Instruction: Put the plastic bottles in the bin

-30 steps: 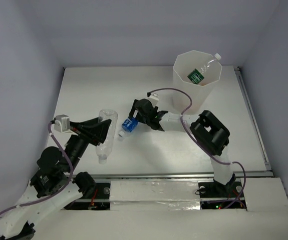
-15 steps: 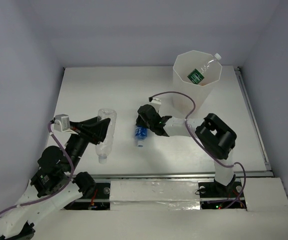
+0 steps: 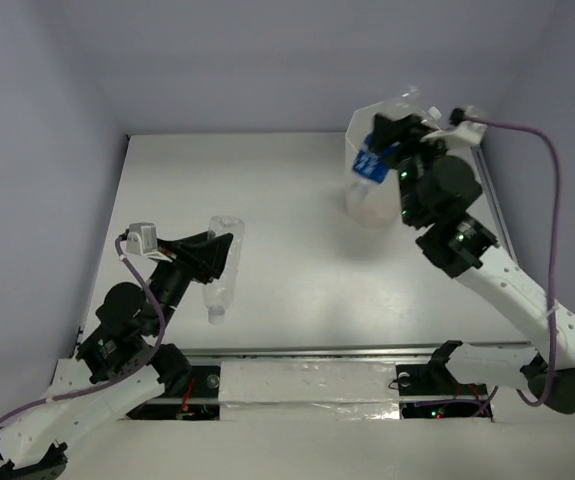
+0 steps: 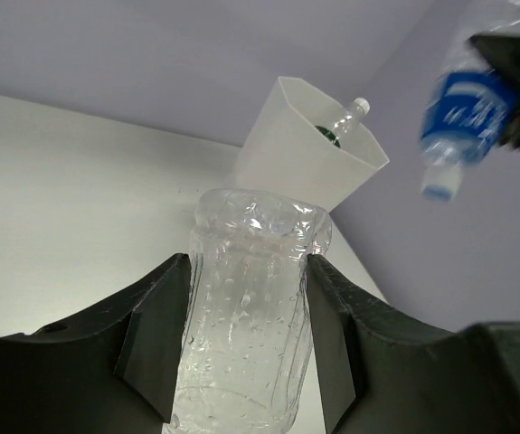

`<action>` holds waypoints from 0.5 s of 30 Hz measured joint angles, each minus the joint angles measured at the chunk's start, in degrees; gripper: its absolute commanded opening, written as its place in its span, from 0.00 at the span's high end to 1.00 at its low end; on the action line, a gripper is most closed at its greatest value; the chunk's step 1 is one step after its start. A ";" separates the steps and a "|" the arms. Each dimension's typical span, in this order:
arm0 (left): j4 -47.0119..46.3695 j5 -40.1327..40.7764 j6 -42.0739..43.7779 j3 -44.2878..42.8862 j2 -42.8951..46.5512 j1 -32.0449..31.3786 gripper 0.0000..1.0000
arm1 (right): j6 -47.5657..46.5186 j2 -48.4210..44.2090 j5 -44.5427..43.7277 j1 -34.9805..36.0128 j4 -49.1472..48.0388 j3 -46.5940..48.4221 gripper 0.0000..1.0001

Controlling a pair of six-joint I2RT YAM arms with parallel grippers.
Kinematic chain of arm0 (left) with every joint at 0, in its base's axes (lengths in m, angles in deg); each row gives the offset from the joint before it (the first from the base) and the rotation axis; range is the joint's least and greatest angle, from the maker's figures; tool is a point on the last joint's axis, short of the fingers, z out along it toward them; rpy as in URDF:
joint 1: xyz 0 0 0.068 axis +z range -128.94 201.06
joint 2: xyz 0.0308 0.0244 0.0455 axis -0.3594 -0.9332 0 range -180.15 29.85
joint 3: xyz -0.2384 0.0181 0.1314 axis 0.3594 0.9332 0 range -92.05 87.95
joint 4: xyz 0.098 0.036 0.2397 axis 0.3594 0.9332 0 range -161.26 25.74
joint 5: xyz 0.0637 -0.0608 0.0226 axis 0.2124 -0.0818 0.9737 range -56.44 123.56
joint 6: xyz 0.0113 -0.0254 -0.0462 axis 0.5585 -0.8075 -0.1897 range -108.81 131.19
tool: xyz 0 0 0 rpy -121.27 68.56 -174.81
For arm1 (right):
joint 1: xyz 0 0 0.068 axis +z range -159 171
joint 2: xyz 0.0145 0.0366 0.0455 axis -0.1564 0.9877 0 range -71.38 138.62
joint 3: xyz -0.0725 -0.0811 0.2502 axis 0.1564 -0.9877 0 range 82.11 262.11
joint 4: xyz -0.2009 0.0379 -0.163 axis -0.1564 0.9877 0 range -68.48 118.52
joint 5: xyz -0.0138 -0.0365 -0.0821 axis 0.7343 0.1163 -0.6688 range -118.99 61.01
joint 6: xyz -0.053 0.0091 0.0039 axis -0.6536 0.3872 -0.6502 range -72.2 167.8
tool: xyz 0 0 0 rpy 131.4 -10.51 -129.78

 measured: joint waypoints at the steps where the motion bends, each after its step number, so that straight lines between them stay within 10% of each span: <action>1: -0.48 -0.24 -0.11 0.44 -0.79 0.00 0.67 | -1.81 -0.68 -0.46 -2.38 -0.90 1.22 0.62; 15: -2.19 -1.62 -1.95 2.64 -3.21 0.00 0.67 | -19.85 25.35 -3.63 -22.23 -5.57 24.33 0.61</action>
